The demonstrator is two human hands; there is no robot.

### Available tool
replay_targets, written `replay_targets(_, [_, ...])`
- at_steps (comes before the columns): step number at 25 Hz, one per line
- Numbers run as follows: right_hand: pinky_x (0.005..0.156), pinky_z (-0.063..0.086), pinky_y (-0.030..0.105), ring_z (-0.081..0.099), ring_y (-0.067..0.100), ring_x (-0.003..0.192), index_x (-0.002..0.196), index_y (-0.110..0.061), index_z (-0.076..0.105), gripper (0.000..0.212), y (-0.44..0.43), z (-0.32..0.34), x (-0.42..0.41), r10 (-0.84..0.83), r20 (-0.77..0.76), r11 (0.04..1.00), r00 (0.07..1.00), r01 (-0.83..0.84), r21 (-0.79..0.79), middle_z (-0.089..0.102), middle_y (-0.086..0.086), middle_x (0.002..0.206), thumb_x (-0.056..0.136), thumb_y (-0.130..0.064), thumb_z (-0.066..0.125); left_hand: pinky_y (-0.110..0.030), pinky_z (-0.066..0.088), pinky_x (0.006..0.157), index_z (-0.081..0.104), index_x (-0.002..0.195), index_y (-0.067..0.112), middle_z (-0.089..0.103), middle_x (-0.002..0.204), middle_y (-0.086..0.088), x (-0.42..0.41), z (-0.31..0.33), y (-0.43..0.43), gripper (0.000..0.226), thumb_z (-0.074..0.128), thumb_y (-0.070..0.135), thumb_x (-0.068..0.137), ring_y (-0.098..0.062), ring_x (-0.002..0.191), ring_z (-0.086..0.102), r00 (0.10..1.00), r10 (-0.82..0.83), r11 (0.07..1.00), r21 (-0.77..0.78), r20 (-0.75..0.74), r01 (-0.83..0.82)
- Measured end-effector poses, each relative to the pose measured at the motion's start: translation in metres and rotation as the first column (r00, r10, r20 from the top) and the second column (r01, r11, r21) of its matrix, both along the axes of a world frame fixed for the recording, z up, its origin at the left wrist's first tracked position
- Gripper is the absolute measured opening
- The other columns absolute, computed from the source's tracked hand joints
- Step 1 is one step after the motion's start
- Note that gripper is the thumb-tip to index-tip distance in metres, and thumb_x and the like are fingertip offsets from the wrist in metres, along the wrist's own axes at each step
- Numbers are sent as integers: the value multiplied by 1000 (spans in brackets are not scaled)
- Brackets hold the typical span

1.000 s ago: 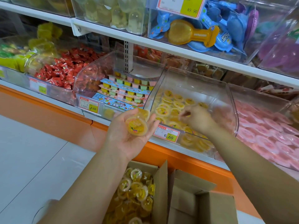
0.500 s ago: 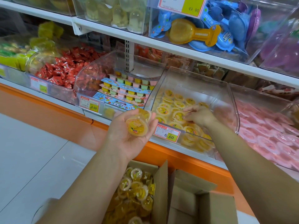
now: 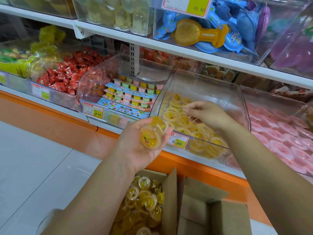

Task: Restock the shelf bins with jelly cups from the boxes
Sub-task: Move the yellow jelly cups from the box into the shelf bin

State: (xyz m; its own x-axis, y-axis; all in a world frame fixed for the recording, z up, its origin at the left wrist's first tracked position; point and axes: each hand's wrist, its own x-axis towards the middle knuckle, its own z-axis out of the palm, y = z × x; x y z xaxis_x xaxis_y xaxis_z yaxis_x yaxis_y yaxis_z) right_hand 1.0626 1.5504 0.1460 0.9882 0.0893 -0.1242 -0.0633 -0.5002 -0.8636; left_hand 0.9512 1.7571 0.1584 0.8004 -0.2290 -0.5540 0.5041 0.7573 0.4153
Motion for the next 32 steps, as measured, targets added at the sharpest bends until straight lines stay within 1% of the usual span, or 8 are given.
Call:
replay_targets(4, [73,49,27,59,11,77,94,-13,74,32,25,24,-30,317,-146,947,937,-320,6,70,2,88,88,-43,62,-30,60,53,58,132,18,72,115,-17,0,1,-6,36,59,16,96,-36,99,72,988,-134,991,38,77,131])
replay_targets(7, [80,49,32,60,13,84,95,-14,76,49,28,30,-39,321,-152,946,935,-325,1,70,1,90,69,-56,70,-27,60,54,61,119,18,74,110,-14,0,2,-9,23,57,15,97,-37,97,73,976,-192,978,106,106,181])
replay_targets(13, [99,47,28,53,10,123,128,-23,59,50,8,35,-53,564,-31,818,825,-552,161,60,-9,130,82,-4,69,-24,56,47,66,121,9,73,110,-18,0,8,-6,32,52,29,99,-30,88,75,938,-315,942,166,146,291])
replay_targets(18, [105,44,37,49,19,125,127,-25,60,55,7,40,-56,633,-83,774,769,-632,44,57,0,133,81,2,72,-24,55,44,68,116,10,74,107,-20,-1,8,-8,35,49,34,99,-32,84,76,918,-382,914,192,107,357])
replay_targets(23, [81,56,28,64,27,90,122,-19,62,41,1,36,-44,387,-7,892,922,-372,256,63,12,119,83,-8,69,-27,56,45,60,124,6,72,114,-19,2,9,-6,43,44,39,102,-32,90,75,930,-349,934,127,119,334])
replay_targets(27, [48,50,19,57,16,54,113,-15,59,36,-30,29,-6,103,-357,813,929,128,568,63,16,95,91,-41,50,-28,58,48,55,131,11,74,110,-16,1,8,-2,40,46,37,103,-29,85,76,964,-245,965,119,107,232])
replay_targets(30, [47,50,18,55,13,53,98,-13,62,26,-42,8,5,87,-472,847,878,184,499,63,13,88,85,-35,59,-29,59,50,59,126,11,75,107,-16,0,8,-1,36,49,37,102,-27,79,76,977,-196,976,115,90,185])
replay_targets(32, [42,46,17,54,11,52,97,-13,60,8,-47,-5,16,-59,-386,969,921,145,198,59,10,85,91,-18,60,-29,58,49,61,122,11,75,106,-16,-1,9,-1,34,52,35,100,-26,77,75,980,-179,978,126,83,168])
